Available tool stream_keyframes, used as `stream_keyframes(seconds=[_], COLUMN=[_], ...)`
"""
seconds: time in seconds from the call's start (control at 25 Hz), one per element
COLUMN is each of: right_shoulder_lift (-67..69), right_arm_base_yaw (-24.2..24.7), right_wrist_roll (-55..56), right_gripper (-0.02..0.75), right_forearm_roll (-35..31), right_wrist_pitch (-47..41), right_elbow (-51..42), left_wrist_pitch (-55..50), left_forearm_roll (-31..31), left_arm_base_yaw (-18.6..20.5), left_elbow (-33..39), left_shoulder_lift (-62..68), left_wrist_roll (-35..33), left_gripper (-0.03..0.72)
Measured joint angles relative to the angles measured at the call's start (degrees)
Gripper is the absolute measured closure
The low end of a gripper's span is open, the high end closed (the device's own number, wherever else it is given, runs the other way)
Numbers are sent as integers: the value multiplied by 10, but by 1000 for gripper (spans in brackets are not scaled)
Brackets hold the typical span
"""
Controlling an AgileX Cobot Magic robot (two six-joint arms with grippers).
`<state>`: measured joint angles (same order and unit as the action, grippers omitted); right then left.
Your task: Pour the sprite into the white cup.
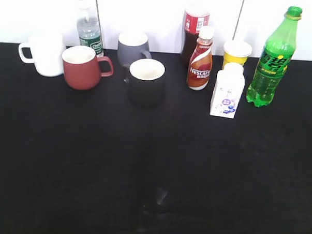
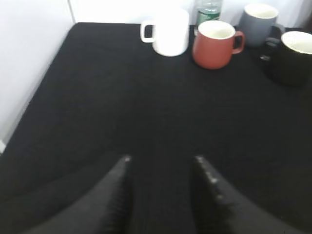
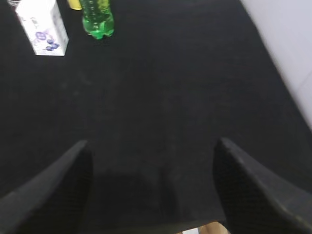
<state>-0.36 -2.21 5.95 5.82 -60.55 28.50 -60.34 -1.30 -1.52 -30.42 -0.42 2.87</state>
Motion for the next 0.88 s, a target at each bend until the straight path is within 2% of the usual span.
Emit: stream_keyframes(seconds=[0.08,0.16,0.88], right_shoulder_lift=[0,0,0], right_arm_base_yaw=[0,0,0], right_wrist_roll=[0,0,-1], right_gripper=[162,162,162], right_forearm_roll=[-1,-1,-2], right_wrist_pitch=[0,0,0], right_elbow=[0,0,0], left_wrist_pitch=[0,0,0], left_forearm_roll=[0,0,0], left_arm_base_yaw=[0,0,0], left_elbow=[0,0,0], left_shoulder_lift=[0,0,0], left_wrist_roll=[0,0,0], left_gripper=[451,459,460])
